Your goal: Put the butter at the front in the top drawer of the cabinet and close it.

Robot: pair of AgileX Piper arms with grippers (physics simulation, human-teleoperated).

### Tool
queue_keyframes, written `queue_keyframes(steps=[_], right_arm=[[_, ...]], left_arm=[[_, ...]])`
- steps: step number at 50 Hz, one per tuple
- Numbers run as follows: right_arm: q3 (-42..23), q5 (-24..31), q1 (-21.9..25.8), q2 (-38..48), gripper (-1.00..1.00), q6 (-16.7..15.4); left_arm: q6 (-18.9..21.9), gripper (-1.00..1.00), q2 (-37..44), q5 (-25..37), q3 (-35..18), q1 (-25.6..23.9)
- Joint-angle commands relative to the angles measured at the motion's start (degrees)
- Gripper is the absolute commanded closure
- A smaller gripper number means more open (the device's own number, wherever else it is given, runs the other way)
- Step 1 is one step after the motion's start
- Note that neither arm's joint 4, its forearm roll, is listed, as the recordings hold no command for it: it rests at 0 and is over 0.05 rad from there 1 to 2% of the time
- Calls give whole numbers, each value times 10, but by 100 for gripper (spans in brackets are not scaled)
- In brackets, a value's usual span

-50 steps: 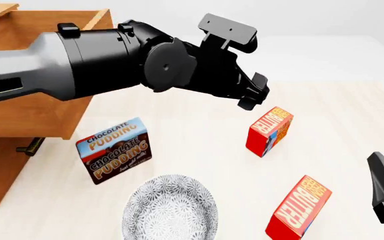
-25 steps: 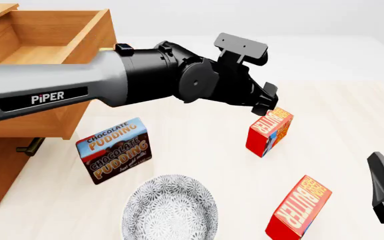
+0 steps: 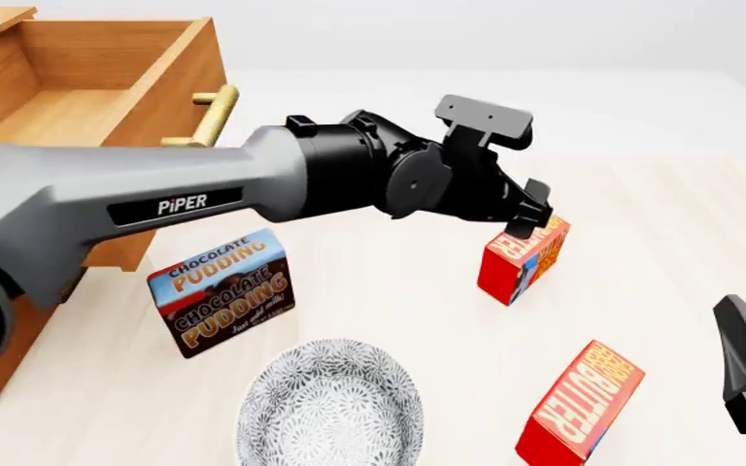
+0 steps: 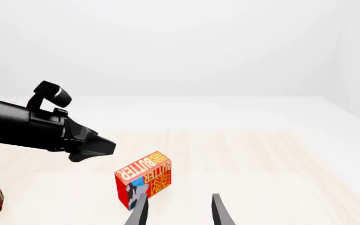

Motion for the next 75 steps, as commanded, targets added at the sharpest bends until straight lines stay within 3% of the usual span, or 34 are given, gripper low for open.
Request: queue_keyframes(steps=[1, 64, 75], right_arm=[[0, 0, 0, 0, -100, 0], [0, 0, 2, 0, -100, 0], [0, 0, 2, 0, -100, -1]], left_arm=[[-11, -100, 25, -10, -8, 1], [-32, -100, 117, -23, -41, 11], [-30, -100, 137, -12, -68, 10]])
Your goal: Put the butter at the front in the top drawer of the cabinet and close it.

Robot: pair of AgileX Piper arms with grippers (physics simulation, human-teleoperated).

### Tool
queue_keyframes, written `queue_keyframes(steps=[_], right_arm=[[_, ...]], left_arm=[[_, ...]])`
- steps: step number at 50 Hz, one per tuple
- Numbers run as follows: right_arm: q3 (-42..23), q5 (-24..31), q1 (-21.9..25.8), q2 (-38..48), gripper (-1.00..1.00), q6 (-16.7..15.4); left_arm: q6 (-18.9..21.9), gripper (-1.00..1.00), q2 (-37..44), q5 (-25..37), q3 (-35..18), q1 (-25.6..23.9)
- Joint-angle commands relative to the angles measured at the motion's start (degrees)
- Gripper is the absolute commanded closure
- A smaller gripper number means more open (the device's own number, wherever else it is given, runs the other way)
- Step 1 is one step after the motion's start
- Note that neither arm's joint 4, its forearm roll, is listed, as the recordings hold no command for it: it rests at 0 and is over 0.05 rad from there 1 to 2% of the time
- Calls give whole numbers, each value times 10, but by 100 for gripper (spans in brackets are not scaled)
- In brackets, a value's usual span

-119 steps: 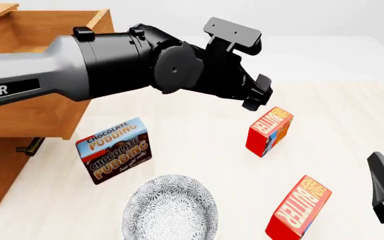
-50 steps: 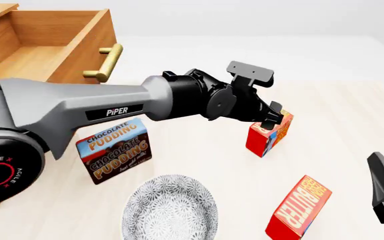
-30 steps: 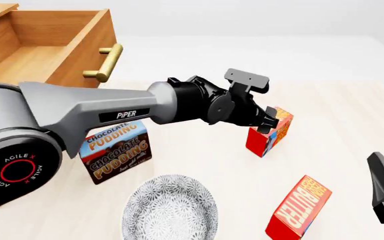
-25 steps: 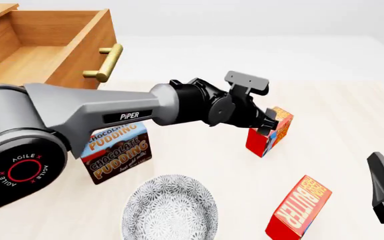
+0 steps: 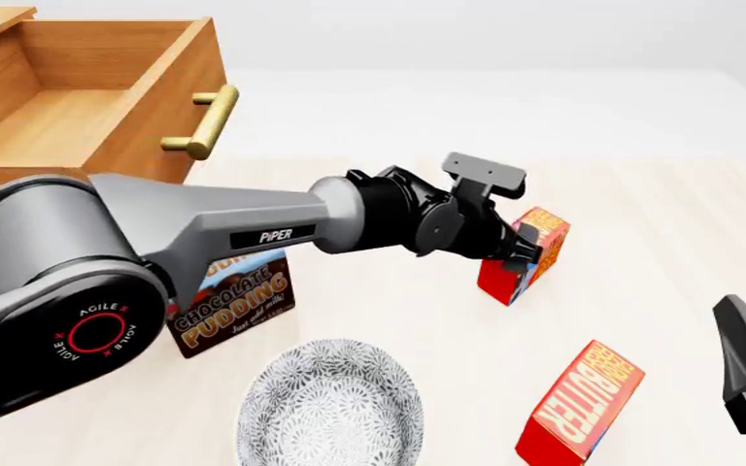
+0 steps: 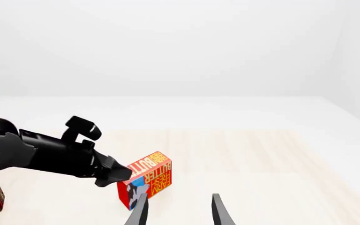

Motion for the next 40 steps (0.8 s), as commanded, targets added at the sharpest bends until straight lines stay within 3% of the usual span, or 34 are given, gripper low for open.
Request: queue_keyframes(steps=[1, 25, 40], right_arm=[[0, 0, 0, 0, -100, 0], [0, 0, 0, 0, -100, 0], [0, 0, 0, 0, -100, 0]], left_arm=[[-2, -100, 16, 5, -19, -2], [3, -100, 75, 41, -97, 1], [-3, -100, 106, 39, -120, -1]])
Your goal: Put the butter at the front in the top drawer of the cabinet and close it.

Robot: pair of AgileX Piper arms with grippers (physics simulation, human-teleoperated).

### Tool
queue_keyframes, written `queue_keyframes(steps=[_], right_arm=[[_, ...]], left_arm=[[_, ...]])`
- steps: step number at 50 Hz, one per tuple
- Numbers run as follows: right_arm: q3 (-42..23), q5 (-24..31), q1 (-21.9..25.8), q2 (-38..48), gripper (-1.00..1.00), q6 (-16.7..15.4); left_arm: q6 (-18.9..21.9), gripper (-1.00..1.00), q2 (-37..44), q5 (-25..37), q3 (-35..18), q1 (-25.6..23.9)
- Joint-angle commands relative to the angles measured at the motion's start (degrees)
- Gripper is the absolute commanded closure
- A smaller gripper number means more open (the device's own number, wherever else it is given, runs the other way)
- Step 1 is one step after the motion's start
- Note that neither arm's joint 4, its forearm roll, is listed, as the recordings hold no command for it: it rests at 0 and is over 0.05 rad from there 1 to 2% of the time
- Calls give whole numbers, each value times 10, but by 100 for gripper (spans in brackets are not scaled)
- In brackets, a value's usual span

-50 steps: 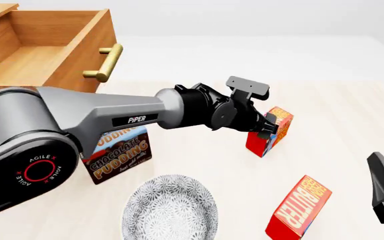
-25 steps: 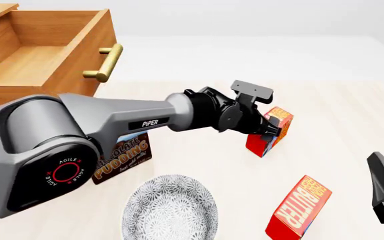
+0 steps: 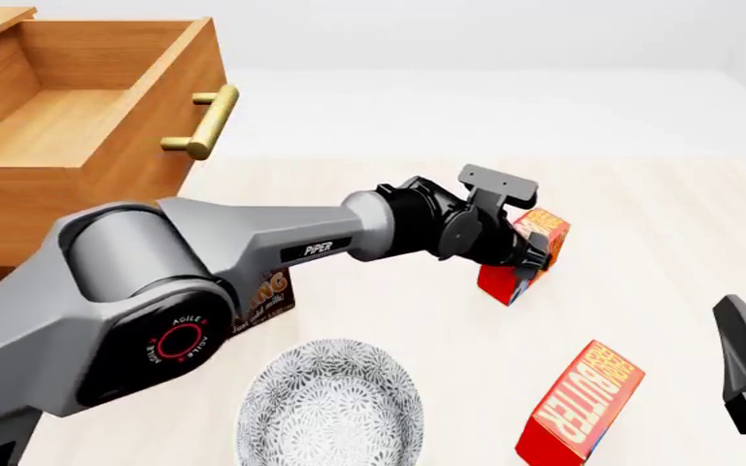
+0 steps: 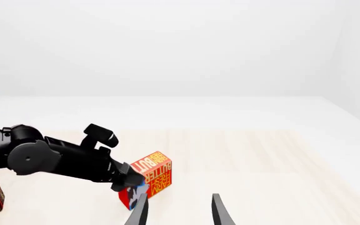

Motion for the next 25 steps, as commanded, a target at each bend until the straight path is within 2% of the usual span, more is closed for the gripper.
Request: queue_keyframes(steps=[1, 25], right_arm=[[0, 0, 0, 0, -100, 0], [0, 0, 0, 0, -100, 0]], left_arm=[[-8, -100, 27, 0, -21, -2], [-13, -100, 76, 13, -72, -2]])
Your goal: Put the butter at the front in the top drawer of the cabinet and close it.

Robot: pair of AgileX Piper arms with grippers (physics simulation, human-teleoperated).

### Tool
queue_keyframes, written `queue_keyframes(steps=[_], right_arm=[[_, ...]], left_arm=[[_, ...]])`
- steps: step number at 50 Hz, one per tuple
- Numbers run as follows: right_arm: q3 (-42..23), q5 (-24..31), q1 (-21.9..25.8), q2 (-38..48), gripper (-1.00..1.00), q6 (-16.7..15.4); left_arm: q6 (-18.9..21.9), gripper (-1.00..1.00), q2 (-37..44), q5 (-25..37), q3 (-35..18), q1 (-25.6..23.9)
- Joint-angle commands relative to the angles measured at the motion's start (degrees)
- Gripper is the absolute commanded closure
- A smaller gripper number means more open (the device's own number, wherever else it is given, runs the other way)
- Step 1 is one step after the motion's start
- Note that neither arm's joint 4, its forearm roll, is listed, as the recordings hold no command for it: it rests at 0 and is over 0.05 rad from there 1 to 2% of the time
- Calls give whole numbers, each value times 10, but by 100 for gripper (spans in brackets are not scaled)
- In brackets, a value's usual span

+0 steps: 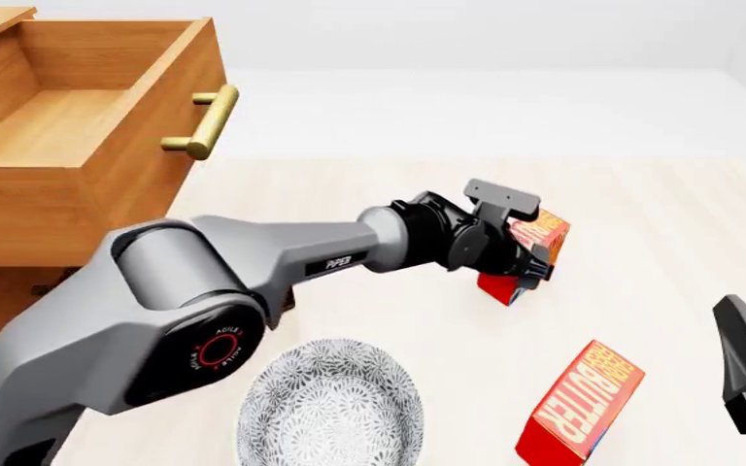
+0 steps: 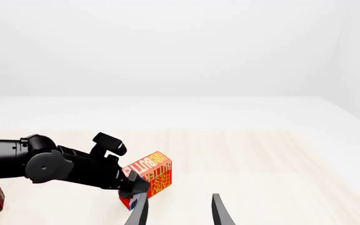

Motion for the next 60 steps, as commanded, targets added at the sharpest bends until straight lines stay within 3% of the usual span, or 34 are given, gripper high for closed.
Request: queue_keyframes(steps=[1, 6, 7, 19, 32, 60], right_arm=[[0, 0, 0, 0, -100, 0], [0, 0, 0, 0, -100, 0], [0, 0, 0, 0, -100, 0], [0, 0, 0, 0, -100, 0], [0, 0, 0, 0, -100, 0], [0, 0, 0, 0, -100, 0]], left_arm=[[-4, -100, 25, 10, -26, -1], [-5, -100, 35, 17, -37, -6], [-4, 100, 36, 19, -39, -6], [-3, 100, 6, 11, -12, -11], [-1, 100, -95, -14, 85, -26], [20, 100, -265, -2, 198, -28]])
